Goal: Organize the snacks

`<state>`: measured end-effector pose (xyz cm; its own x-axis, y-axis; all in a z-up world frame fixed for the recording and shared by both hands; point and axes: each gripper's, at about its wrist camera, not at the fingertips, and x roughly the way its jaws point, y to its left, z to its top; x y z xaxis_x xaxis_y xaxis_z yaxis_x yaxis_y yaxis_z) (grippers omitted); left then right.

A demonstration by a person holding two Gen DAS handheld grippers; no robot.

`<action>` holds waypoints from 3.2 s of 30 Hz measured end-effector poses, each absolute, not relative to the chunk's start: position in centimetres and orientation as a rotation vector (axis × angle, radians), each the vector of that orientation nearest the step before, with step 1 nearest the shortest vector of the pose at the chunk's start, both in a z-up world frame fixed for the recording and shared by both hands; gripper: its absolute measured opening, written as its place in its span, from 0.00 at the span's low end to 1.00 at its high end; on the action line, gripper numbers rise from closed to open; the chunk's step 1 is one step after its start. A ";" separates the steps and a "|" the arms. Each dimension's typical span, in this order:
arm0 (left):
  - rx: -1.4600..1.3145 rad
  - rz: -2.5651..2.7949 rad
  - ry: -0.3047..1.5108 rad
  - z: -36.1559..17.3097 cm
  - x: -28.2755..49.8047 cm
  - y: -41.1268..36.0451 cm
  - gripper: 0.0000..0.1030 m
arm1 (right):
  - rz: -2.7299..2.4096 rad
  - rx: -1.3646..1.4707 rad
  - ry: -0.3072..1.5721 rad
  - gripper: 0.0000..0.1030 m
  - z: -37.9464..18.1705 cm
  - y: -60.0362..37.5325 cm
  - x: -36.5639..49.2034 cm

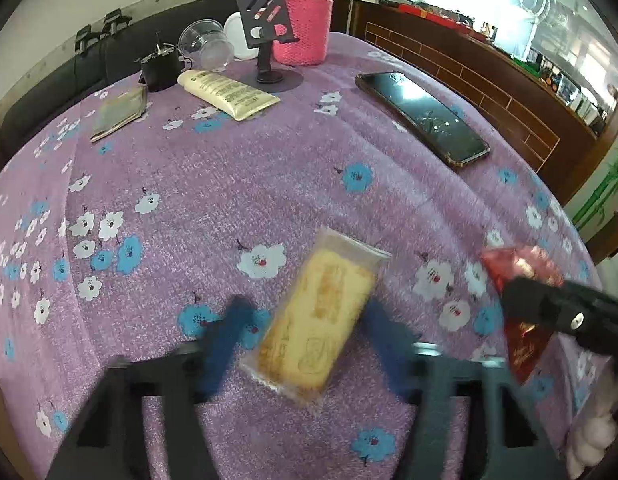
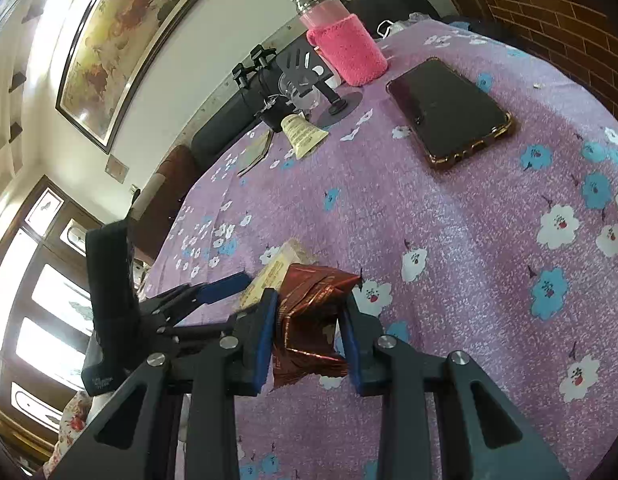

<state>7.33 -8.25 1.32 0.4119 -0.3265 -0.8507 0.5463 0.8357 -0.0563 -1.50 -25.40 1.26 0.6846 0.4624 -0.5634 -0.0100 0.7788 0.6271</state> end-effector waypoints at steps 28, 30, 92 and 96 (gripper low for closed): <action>-0.044 -0.281 0.760 9.7 -8.0 13.1 0.34 | 0.285 0.298 0.732 0.28 5.4 -15.1 -7.2; -0.075 -0.262 0.740 10.2 -8.7 14.7 0.34 | 0.304 0.277 0.735 0.28 6.0 -13.6 -8.1; -0.151 0.275 0.647 9.7 -13.4 32.7 0.89 | 0.646 -0.086 0.800 0.61 8.1 19.1 -3.8; -0.127 0.280 0.636 10.4 -13.8 31.4 0.90 | 0.625 -0.078 0.790 0.62 7.8 17.0 -5.4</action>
<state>-13.76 31.42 10.36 0.7683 0.2181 -0.6017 -0.2958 0.9547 -0.0316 -5.37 16.98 7.85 0.5346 0.4956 -0.6845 -0.5522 0.8180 0.1609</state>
